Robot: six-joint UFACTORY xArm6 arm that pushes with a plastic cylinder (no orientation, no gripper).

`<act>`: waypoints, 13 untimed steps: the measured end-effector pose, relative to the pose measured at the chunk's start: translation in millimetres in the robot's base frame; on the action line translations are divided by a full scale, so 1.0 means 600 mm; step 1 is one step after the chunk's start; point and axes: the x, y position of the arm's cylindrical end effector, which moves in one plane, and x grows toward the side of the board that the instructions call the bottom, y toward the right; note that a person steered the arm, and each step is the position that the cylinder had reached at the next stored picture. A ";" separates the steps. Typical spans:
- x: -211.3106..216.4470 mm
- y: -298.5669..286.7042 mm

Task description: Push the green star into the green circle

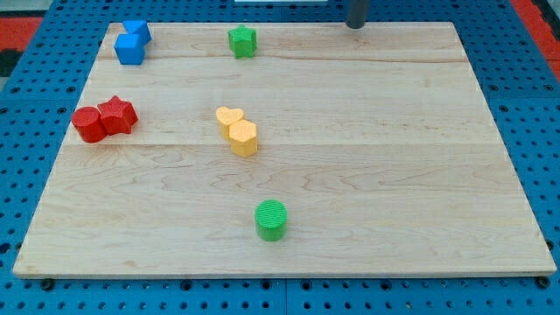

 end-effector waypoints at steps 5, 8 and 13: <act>0.058 -0.253; 0.107 -0.402; 0.251 -0.312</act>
